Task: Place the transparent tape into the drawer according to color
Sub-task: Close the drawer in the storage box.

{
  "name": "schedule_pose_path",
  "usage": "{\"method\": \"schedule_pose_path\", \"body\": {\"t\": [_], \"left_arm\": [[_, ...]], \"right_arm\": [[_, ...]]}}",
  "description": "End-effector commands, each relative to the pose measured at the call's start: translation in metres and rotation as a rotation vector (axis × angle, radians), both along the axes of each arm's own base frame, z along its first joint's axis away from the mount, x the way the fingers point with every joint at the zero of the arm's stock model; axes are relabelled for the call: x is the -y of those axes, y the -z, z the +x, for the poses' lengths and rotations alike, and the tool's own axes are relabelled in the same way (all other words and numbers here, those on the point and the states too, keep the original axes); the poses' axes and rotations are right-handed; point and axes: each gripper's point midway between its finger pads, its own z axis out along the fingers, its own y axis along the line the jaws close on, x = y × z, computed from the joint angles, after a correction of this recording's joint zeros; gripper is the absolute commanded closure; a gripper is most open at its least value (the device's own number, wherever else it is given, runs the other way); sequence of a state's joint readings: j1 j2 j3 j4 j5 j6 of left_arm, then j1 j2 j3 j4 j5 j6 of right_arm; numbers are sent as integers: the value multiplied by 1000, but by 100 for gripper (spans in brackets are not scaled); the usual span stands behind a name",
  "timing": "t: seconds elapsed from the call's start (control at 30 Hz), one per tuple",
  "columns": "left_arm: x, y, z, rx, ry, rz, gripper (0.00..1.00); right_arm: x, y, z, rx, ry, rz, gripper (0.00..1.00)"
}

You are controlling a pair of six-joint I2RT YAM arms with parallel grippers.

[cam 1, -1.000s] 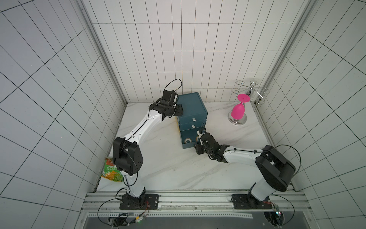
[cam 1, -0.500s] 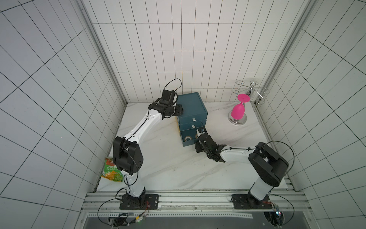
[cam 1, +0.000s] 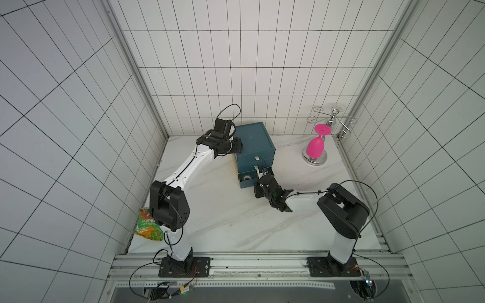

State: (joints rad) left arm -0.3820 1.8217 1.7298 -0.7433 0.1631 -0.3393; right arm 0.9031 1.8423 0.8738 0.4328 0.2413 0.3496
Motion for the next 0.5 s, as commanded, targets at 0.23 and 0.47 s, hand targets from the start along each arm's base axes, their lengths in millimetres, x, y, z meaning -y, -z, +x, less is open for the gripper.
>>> {"method": "schedule_pose_path", "body": {"t": [0.23,0.47], "left_arm": [[-2,38,-17,-136,39,53,50],[0,40,-18,-141,45,48,51]], "right_arm": [[-11,-20,33,114,52,69,69],[-11,-21,42,135,61,102,69]]}}
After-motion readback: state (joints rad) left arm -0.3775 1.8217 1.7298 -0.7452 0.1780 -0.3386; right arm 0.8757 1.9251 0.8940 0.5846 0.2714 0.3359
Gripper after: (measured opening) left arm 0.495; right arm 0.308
